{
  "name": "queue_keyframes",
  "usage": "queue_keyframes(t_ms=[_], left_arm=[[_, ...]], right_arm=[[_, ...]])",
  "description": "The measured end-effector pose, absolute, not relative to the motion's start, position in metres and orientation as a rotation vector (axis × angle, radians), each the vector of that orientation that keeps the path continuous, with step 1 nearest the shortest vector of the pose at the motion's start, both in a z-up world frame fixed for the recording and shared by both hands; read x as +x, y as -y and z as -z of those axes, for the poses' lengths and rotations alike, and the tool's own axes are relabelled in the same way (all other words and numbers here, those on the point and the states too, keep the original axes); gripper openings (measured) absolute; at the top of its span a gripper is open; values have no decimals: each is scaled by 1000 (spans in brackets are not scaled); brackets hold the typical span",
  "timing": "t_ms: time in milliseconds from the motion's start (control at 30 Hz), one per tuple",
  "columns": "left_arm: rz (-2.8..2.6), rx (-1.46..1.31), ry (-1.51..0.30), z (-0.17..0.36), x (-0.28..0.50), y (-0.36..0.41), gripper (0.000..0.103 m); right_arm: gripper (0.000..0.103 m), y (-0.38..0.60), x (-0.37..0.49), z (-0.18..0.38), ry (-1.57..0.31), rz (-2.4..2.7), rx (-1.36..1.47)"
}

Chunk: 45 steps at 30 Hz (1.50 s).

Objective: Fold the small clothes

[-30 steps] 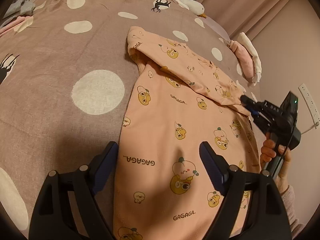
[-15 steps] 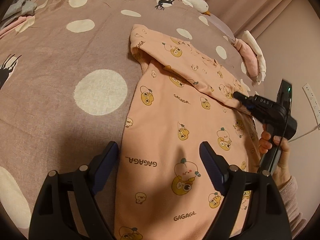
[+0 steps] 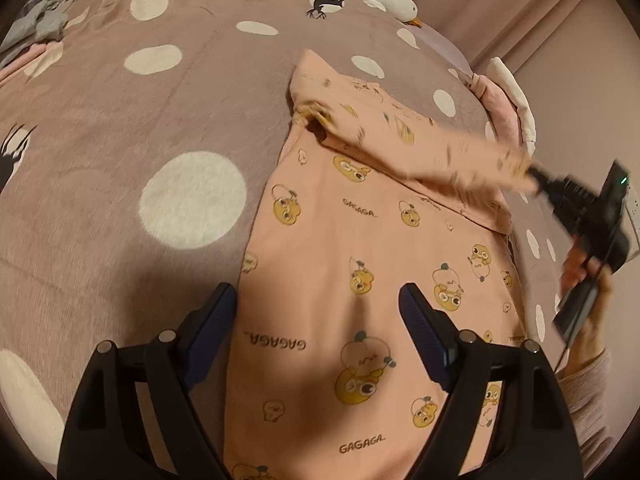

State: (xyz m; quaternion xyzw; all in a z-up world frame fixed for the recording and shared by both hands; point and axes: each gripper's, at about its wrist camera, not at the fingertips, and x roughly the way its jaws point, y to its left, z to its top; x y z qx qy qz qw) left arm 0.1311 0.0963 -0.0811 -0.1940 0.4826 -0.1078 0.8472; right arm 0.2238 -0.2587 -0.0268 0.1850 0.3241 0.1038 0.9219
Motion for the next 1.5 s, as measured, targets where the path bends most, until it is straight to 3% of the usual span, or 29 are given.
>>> queue_keyframes(t_ms=[233,300,400,700,800,900,967,1067,1367,1500], left_arm=[[243,-392,-1001,62,163,-92,83],[253,-398,-982,52,176,-90,83],[270,-414,-965,42,198,-86,83],[403,-510,-1014,57,263,-57,82],[414,-527,-1018,68,275,-51,74],[368,-501,-1040,81,283,-50,65],[329,-481,-1056,91,285,-55,45],[315,-503,-1051,95,284,-71,30],[303,-519,-1044,90,270,-91,31],[286,-458,-1030,79,248,-99,50]], right_arm=[[12,271,235,80,-841,-145,374],[26,277,231,77,-813,-110,380],[38,283,226,69,-764,-46,364],[38,287,216,60,-663,-125,348],[37,276,219,62,-673,-223,335],[26,266,222,67,-696,-254,307],[26,263,226,74,-733,-241,269],[25,268,231,88,-785,-193,257],[25,292,223,90,-787,39,193],[25,301,200,76,-753,1,205]])
